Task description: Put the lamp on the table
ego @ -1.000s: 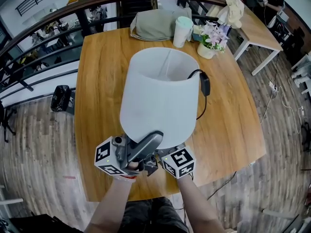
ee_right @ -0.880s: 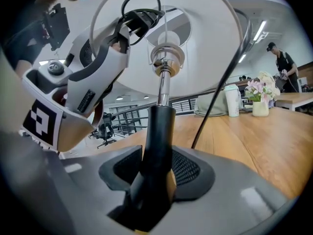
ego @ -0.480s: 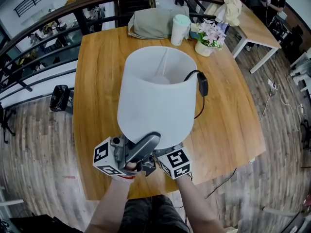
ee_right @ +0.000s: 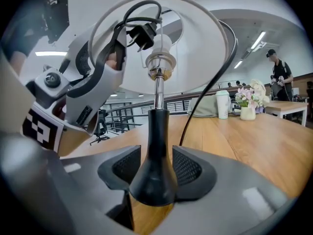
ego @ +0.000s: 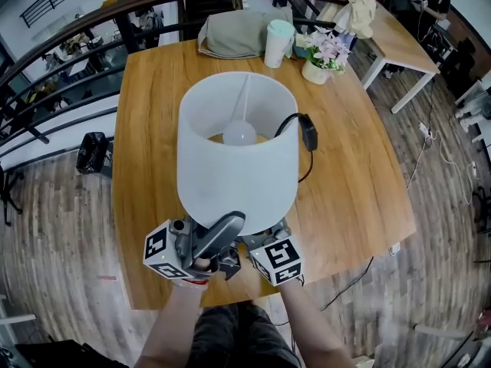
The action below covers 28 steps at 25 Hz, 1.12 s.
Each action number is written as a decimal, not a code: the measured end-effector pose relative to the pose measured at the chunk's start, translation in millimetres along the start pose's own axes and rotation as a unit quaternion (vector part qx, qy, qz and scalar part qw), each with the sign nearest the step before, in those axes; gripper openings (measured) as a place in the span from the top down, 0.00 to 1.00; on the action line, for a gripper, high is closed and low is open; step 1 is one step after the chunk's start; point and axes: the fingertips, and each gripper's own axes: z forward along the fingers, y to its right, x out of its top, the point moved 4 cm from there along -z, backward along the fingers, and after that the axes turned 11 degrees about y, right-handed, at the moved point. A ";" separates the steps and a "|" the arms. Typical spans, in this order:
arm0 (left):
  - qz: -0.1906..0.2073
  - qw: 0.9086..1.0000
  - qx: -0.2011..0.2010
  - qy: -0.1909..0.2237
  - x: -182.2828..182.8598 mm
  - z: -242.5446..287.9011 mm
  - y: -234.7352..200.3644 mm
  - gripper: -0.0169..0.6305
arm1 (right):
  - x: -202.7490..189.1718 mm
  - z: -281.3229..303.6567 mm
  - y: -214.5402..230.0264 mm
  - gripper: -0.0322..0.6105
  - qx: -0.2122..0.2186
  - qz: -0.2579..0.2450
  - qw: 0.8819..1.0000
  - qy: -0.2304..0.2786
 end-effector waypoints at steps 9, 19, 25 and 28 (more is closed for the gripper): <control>0.006 1.000 0.007 -0.004 -9.4 -8.1 10.8 0.90 | 2.3 -20.0 -5.4 0.78 -0.002 -0.008 1.000 0.008; 0.010 1.000 0.010 -0.012 -19.1 -18.3 21.3 0.89 | 1.9 -35.2 -13.2 0.94 0.002 -0.003 1.000 0.015; 0.012 1.000 0.009 -0.017 -23.9 -25.9 27.2 0.88 | -0.1 -41.1 -18.5 0.94 0.006 -0.007 1.000 0.013; 0.012 1.000 0.009 -0.019 -26.5 -29.1 30.7 0.87 | -1.2 -45.0 -20.4 0.94 0.006 -0.006 1.000 0.011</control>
